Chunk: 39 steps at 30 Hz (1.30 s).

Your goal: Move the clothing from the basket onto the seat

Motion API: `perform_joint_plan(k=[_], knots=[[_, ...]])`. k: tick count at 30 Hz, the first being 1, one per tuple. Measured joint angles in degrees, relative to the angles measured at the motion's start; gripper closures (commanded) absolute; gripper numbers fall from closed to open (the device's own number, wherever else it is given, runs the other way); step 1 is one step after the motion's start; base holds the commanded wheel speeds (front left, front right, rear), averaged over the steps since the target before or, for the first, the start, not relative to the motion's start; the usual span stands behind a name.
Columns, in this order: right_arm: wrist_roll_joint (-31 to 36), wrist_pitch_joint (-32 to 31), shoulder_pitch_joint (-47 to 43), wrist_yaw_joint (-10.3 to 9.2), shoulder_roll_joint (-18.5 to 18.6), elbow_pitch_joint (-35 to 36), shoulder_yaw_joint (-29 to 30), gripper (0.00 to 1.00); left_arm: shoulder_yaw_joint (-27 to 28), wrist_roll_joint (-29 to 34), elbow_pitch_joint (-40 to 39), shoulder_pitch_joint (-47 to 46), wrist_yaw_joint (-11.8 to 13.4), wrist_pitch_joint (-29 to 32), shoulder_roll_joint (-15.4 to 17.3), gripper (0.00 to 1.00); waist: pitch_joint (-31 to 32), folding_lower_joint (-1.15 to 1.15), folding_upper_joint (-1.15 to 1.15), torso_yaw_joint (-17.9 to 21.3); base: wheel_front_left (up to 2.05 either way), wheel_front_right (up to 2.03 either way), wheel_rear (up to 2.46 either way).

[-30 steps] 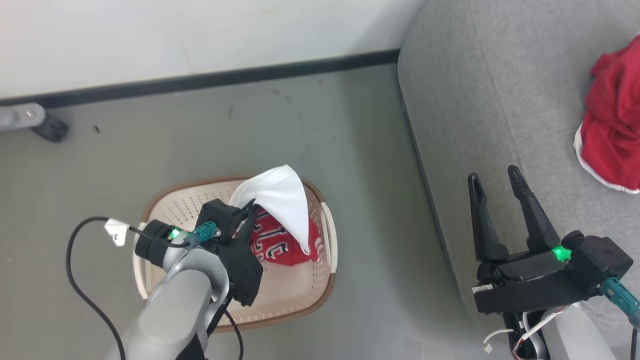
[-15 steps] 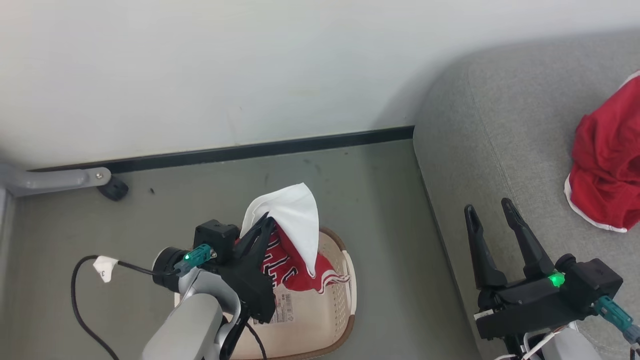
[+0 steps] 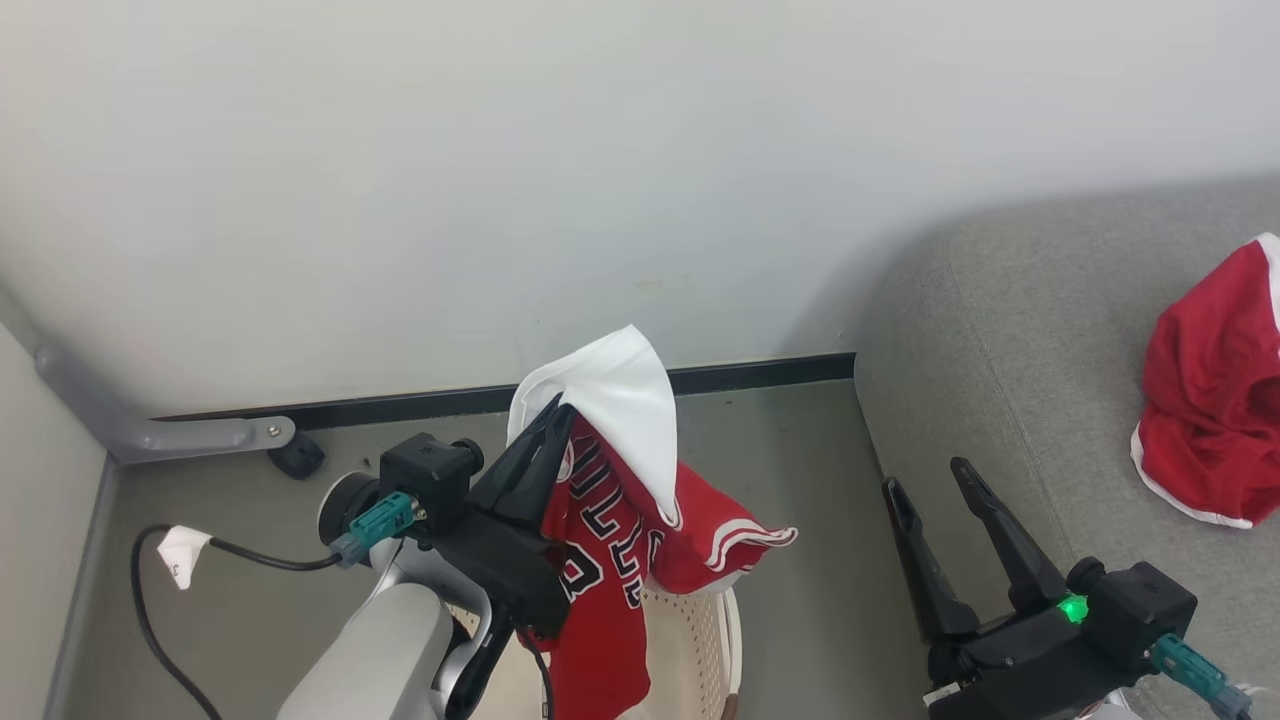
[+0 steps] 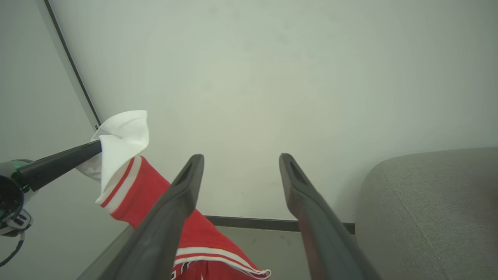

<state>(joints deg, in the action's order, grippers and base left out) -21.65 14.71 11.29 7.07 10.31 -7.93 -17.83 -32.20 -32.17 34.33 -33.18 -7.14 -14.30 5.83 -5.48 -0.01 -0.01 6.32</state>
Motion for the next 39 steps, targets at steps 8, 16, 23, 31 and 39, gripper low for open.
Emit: perform_joint_plan(k=[8, 16, 23, 31, 39], knots=[[-0.8, 0.0, 0.1, 0.0, 1.5, 0.5, -3.9, 0.0, 0.5, 0.0, -6.9, 0.3, 0.2, 0.0, 1.2, 1.0, 1.0, 0.01, 0.0, -0.7, 0.0, 0.0, 0.0], [-0.7, -1.9, 4.2, 0.0, 6.4, -1.3, -10.6, 0.0, 0.8, -0.1, -12.4, 0.5, 1.2, 1.9, 1.7, 1.0, 0.6, 0.01, 0.01, -0.9, 0.0, 0.0, 0.0], [-0.4, -4.1, 9.1, 0.01, 11.0, -3.5, -18.5, 0.0, 0.9, -0.5, -15.6, 0.1, 1.9, 4.1, 1.1, 1.0, 0.3, 0.01, 0.01, -1.4, 0.0, 0.0, 0.0], [0.1, -5.4, 11.9, 0.02, 13.2, -8.1, -24.9, 0.0, 0.9, -2.2, -19.1, -1.7, 2.6, 6.4, 0.4, 1.0, 0.1, 0.01, 0.01, -3.2, 0.0, 0.0, 0.0], [0.8, -5.6, 14.9, 0.07, 12.9, -14.5, -27.1, 0.0, 0.2, -2.8, -21.2, -1.9, 2.6, 8.2, -0.1, 1.0, 0.3, 0.01, 0.01, -5.0, 0.0, 0.0, 0.0]])
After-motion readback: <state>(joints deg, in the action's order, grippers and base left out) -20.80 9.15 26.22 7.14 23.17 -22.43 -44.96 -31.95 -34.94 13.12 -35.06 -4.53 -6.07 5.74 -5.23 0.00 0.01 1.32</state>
